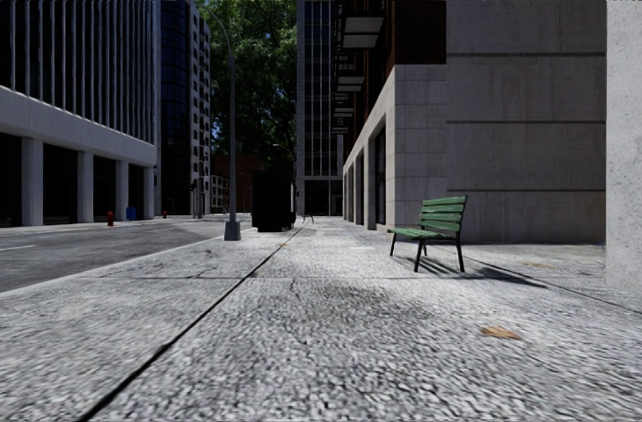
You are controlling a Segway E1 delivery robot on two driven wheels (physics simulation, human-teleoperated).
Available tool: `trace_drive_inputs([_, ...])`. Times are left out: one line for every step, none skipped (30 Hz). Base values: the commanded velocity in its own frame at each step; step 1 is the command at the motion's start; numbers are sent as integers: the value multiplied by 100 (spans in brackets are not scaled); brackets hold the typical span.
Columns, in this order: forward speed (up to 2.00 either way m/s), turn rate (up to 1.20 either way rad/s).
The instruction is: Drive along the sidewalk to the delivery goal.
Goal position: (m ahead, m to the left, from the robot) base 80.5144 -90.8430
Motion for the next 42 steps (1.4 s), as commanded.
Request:
trace_drive_inputs([200,0])
trace_drive_inputs([200,0])
trace_drive_inputs([200,0])
trace_drive_inputs([200,0])
trace_drive_inputs([200,0])
trace_drive_inputs([200,0])
trace_drive_inputs([200,0])
trace_drive_inputs([200,0])
trace_drive_inputs([200,0])
trace_drive_inputs([200,0])
trace_drive_inputs([200,0])
trace_drive_inputs([200,0])
trace_drive_inputs([200,0])
trace_drive_inputs([200,0])
trace_drive_inputs([200,0])
trace_drive_inputs([200,0])
trace_drive_inputs([200,0])
trace_drive_inputs([200,0])
trace_drive_inputs([200,0])
trace_drive_inputs([200,0])
trace_drive_inputs([200,0])
trace_drive_inputs([200,0])
trace_drive_inputs([200,0])
trace_drive_inputs([200,0])
trace_drive_inputs([200,0])
trace_drive_inputs([200,0])
trace_drive_inputs([200,0])
trace_drive_inputs([200,0])
trace_drive_inputs([200,0])
trace_drive_inputs([200,0])
trace_drive_inputs([200,0])
trace_drive_inputs([200,0])
trace_drive_inputs([200,0])
trace_drive_inputs([200,0])
trace_drive_inputs([200,0])
trace_drive_inputs([200,0])
trace_drive_inputs([200,0])
trace_drive_inputs([200,0])
trace_drive_inputs([200,0])
trace_drive_inputs([200,0])
trace_drive_inputs([200,0])
trace_drive_inputs([200,0])
